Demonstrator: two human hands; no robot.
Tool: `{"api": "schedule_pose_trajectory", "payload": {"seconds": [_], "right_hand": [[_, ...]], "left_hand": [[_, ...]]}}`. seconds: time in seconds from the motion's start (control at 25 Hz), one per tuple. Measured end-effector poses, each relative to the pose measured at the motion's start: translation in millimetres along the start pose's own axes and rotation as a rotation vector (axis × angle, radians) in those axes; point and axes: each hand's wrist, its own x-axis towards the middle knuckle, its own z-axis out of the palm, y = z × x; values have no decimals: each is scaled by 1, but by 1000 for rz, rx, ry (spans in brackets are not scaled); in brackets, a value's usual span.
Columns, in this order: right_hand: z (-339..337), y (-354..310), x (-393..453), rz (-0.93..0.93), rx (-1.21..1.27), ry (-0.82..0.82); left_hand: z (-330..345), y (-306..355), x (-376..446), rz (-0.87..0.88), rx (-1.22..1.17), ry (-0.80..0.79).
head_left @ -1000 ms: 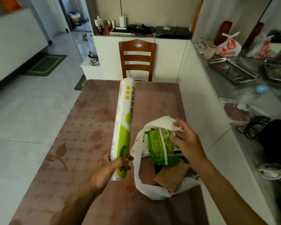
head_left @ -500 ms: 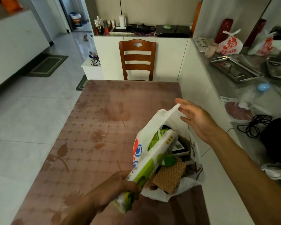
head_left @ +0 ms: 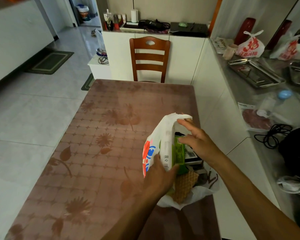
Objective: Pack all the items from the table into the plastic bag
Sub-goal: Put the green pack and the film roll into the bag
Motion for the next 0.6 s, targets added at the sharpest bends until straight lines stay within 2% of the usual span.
{"api": "schedule_pose_trajectory", "payload": {"seconds": [0.08, 0.16, 0.28, 0.4, 0.48, 0.6], "right_hand": [[-2, 4, -3, -7, -35, -20], [-6, 4, -5, -18, 10, 0], [-11, -1, 2, -68, 40, 81], [-16, -8, 18, -53, 24, 134], [-17, -10, 28, -29, -72, 153], [-14, -8, 33, -43, -151, 160]], "left_hand": [[-3, -11, -3, 75, 245, -14], [-19, -27, -13, 167, 390, -20], [-42, -46, -38, 320, 470, 26], [-44, -63, -63, 469, 607, -38], [-36, -73, -71, 514, 607, -104], [-24, -82, -70, 537, 483, -79]]}}
